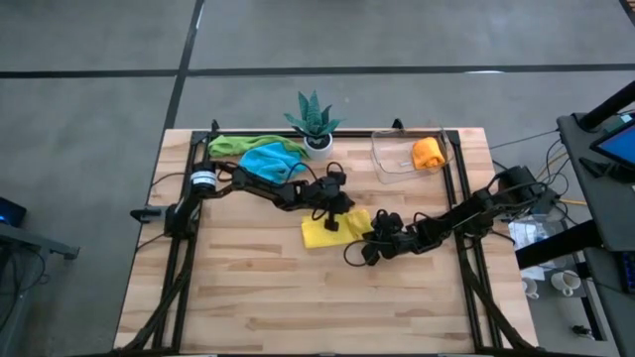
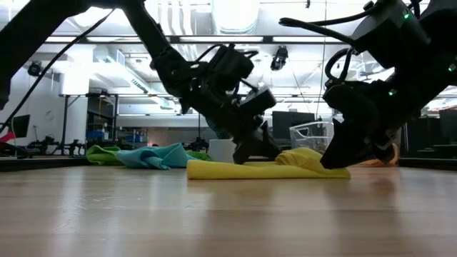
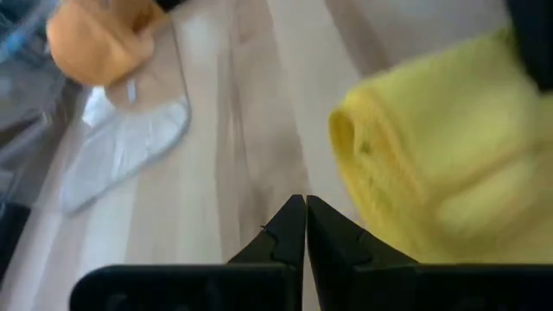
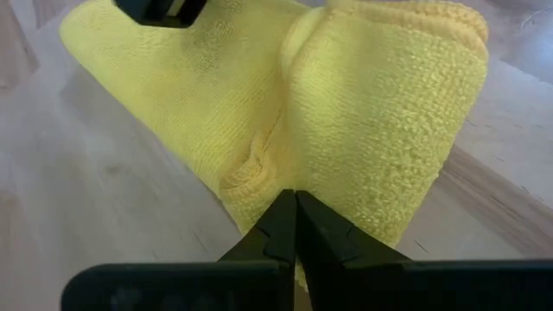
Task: Roll microfiber towels into tight, uniform cylinder then place into a basket
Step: Roll the yellow microfiber cloth
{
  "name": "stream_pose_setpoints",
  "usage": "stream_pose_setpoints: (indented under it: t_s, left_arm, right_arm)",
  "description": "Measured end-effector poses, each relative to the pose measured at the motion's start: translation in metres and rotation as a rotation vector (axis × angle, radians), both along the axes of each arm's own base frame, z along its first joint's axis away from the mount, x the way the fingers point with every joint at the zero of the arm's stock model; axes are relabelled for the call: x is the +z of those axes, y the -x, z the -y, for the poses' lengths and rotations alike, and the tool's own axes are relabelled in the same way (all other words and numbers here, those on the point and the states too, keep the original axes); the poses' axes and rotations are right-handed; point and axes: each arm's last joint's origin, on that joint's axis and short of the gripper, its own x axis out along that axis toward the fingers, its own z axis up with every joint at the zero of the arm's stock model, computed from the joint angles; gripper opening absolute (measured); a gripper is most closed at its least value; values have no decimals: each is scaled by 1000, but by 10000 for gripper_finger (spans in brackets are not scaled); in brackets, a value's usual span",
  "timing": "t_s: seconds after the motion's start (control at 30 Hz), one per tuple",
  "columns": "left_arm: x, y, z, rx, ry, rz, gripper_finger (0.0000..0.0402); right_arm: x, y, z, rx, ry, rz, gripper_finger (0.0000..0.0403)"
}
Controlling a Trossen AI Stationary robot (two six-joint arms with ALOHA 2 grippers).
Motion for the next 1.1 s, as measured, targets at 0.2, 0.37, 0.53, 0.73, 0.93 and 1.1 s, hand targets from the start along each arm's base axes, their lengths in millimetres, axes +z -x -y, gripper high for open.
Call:
stream_pose_setpoints:
  t_s: [0.2, 0.37, 0.53, 0.73, 0.93, 1.1]
  left_arm:
    - [32, 7, 4, 4, -11, 86, 0]
    - [33, 8, 23, -102, 107, 105, 0]
    - [-3, -2, 41, -151, 116, 110, 0]
    - [-27, -11, 44, -143, 143, 162, 0]
    - [-28, -10, 33, -59, 116, 168, 0]
    - [-31, -8, 21, -11, 117, 135, 0]
  right_arm:
    - [0, 0, 0, 0, 0, -1, 8]
    - [0, 0, 0, -2, 2, 0, 9]
    - [0, 0, 0, -3, 3, 4, 9]
    - [0, 0, 0, -4, 0, 9, 9]
    - [0, 0, 0, -4, -2, 9, 9]
    - [0, 0, 0, -10, -13, 12, 9]
